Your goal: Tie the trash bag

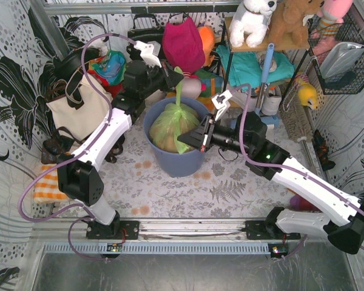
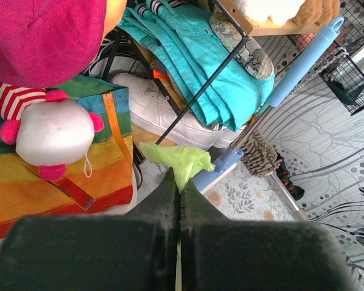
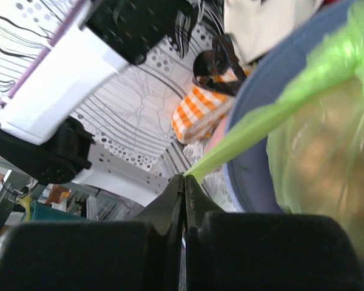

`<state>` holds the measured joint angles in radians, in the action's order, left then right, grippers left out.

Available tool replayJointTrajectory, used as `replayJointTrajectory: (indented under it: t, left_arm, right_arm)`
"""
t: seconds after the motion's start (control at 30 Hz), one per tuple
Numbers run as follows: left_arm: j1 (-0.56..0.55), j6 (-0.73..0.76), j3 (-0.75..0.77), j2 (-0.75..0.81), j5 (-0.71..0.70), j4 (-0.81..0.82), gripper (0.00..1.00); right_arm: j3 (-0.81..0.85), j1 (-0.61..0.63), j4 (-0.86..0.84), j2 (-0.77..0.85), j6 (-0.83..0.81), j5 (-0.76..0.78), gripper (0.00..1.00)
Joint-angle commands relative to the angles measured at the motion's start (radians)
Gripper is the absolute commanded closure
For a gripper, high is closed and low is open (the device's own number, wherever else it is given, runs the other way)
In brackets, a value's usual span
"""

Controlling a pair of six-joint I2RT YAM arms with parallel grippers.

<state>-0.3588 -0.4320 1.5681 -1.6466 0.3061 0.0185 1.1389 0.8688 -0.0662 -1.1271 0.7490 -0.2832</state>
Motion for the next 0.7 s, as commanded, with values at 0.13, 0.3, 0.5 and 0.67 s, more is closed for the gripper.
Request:
replayJointTrajectory:
  t: [0.13,0.3,0.5,0.67]
  left_arm:
    - [0.006,-0.004,-0.065,-0.03,-0.034,0.093,1.0]
    - [0.007,-0.006,0.017,-0.032,-0.017,0.073,1.0]
    - [0.007,-0.007,0.033,-0.015,-0.01,0.059,1.0]
    - [0.006,-0.015,-0.008,0.004,-0.01,0.076,1.0]
  right_arm:
    - [-0.179,0.002,-0.168,0.024,0.134,-0.063,1.0]
    - [-0.115,0.002,-0.16,0.027,0.11,-0.082,1.0]
    - [-0.022,0.001,0.07,-0.008,0.114,0.008,0.61]
    - [0.023,0.0,0.225,-0.031,0.129,0.119,0.36]
